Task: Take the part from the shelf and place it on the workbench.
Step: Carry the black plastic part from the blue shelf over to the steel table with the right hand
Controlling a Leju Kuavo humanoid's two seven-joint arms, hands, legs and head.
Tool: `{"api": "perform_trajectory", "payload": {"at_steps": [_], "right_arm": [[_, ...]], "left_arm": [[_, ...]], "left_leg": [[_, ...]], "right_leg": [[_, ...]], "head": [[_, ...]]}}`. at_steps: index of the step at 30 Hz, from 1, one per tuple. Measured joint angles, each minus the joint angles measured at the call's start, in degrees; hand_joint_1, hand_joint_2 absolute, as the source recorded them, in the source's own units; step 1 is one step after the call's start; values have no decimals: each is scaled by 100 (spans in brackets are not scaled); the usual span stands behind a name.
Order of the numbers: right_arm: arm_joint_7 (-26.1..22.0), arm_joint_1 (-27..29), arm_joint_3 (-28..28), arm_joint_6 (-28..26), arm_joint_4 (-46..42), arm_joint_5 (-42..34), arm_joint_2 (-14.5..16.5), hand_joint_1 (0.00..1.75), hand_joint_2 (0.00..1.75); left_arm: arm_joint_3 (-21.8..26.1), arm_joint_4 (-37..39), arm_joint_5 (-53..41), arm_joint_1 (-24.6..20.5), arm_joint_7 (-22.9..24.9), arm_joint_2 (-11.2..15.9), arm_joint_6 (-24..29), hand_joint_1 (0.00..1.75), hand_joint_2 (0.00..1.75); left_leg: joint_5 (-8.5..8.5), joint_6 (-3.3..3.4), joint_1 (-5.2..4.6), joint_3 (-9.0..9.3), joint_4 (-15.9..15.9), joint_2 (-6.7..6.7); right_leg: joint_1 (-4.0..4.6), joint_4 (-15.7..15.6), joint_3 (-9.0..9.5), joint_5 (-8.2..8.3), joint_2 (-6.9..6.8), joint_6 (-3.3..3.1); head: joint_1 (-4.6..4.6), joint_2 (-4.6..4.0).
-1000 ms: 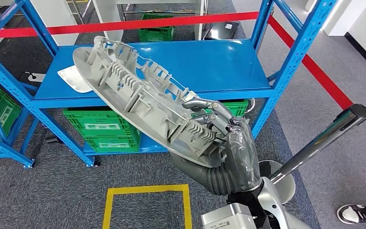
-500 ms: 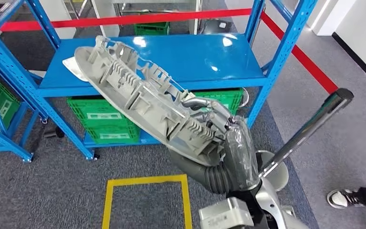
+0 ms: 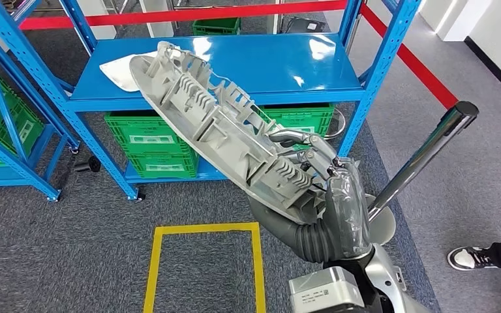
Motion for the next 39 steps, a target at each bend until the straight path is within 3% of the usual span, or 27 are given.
{"api": "perform_trajectory", "payload": {"at_steps": [3,4,5,6,8,10,11,14,15,16,18,19,20,21,22,24,25,27,29,30,31,33,34,35,36,37,39], "right_arm": [[1,4,-8,-25,1,-3,-3,175,175],[1,9,-8,-30,1,-3,-4,175,175],[1,16,-8,-35,1,-2,-5,175,175],[1,24,-8,-40,1,-1,-5,175,175],[1,35,-9,-46,0,3,-8,175,175],[1,45,-14,-51,-4,8,-12,175,175],[1,52,-18,-55,-8,10,-15,175,175],[1,89,-31,-70,-18,27,-31,175,175],[1,104,-35,-75,-22,37,-41,175,175],[1,119,-38,-79,-31,46,-55,175,175],[1,152,-41,-85,-52,66,-79,175,175],[1,171,-41,-85,-60,74,-88,175,175],[3,191,-41,-85,-64,84,-96,175,175],[6,204,-41,-85,-66,96,-106,175,175],[11,213,-41,-84,-68,109,-115,175,175],[21,216,-42,-81,-95,137,-127,175,175],[24,216,-43,-79,-119,145,-130,175,175],[25,216,-45,-71,-158,152,-132,175,175],[26,218,-47,-64,-171,154,-133,175,175],[26,217,-48,-63,-174,154,-133,175,175],[26,217,-49,-61,-178,155,-133,175,175],[26,218,-50,-56,-185,156,-132,175,175],[27,218,-49,-54,-189,156,-132,175,175],[27,219,-49,-52,-190,156,-132,175,175],[28,219,-48,-50,-190,156,-132,175,175],[30,219,-48,-48,-191,156,-132,175,175],[38,222,-48,-43,-197,157,-132,175,175]], "left_arm": [[0,1,8,18,1,2,13,0,175],[0,1,11,20,-1,2,14,0,175],[0,1,14,22,-2,3,16,0,175],[0,1,17,24,-2,6,18,0,175],[0,1,21,23,-3,13,19,0,175],[0,1,21,12,-9,19,20,0,175],[0,1,21,9,-13,20,20,0,175],[0,1,21,22,-21,15,17,0,175],[0,1,22,26,-22,14,16,0,175],[0,1,22,27,-23,12,15,0,175],[0,1,22,23,-27,6,17,0,175],[0,1,22,25,-28,1,16,0,175],[0,1,22,26,-28,-3,15,0,175],[0,1,22,27,-28,-6,15,0,175],[0,1,22,27,-28,-8,14,0,175],[0,0,22,26,-31,-11,15,0,175],[0,-1,22,26,-33,-13,14,0,175],[0,-2,36,28,-38,-15,14,0,175],[0,0,55,34,-42,-12,13,0,175],[0,1,62,38,-42,-10,13,0,175],[-1,2,66,42,-42,-8,12,0,175],[-2,3,71,44,-44,-7,11,0,175],[-2,3,72,44,-45,-7,10,0,175],[-2,3,72,44,-46,-7,10,0,175],[-2,3,72,43,-47,-7,10,0,175],[-2,3,72,42,-46,-7,9,0,175],[-2,3,72,31,-46,-3,9,0,175]], "left_leg": [[-795,-110,37,-213,904,-6],[-920,-135,49,-253,1230,-5],[-907,-152,58,-228,1421,-5],[-789,-162,65,-119,1434,-5],[-539,-153,74,365,915,-8],[-587,-92,56,875,168,-19],[-653,-46,39,1000,-57,-24],[-575,106,24,956,-204,-12],[-511,155,33,906,-222,-1],[-441,192,44,842,-238,10],[-313,232,35,692,-233,17],[-250,234,29,607,-228,18],[-191,233,24,521,-219,19],[-133,227,19,433,-207,20],[-79,219,15,345,-190,21],[16,188,1,193,-140,17],[63,164,-4,138,-118,15],[169,96,-3,80,-112,13],[232,20,12,51,-130,7],[134,-16,17,18,-72,2],[-68,-49,21,-33,83,-3],[-647,-100,35,-181,707,-5],[-847,-117,39,-239,1074,-4],[-917,-127,40,-246,1349,-4],[-857,-127,39,-181,1467,-5],[-711,-116,38,-26,1390,-5],[-513,-60,25,517,743,-8]], "right_leg": [[-20,30,-215,173,-18,-59],[-20,58,-305,223,-20,-56],[-21,94,-402,270,-20,-50],[-23,136,-504,314,-20,-40],[-29,234,-692,389,-13,-4],[-23,314,-821,456,-8,56],[-22,327,-853,497,-11,92],[-38,318,-905,562,-11,202],[-43,394,-944,438,-5,232],[-48,575,-1007,210,1,258],[-57,1229,-1163,-362,6,297],[-58,1569,-1216,-526,6,309],[-58,1796,-1214,-551,6,315],[-58,1845,-1131,-453,6,311],[-56,1689,-953,-289,5,297],[-39,920,-373,-95,5,241],[-28,516,-103,-113,6,206],[5,73,139,-190,12,147],[5,39,75,-103,7,72],[-6,29,32,-47,0,26],[-20,21,-23,17,-8,-17],[-27,44,-163,126,-16,-61],[-26,67,-248,179,-18,-66],[-24,95,-340,229,-19,-66],[-22,130,-438,278,-18,-62],[-21,168,-536,321,-16,-55],[-14,248,-704,397,-8,-29]], "head": [[-96,0],[-120,0],[-137,0],[-150,0],[-171,0],[-180,0],[-180,0],[-173,0],[-161,0],[-142,0],[-88,0],[-67,0],[-53,0],[-37,0],[-21,0],[10,0],[17,0],[23,0],[24,0],[18,0],[-6,0],[-71,0],[-102,0],[-122,0],[-138,0],[-153,0],[-173,0]]}}
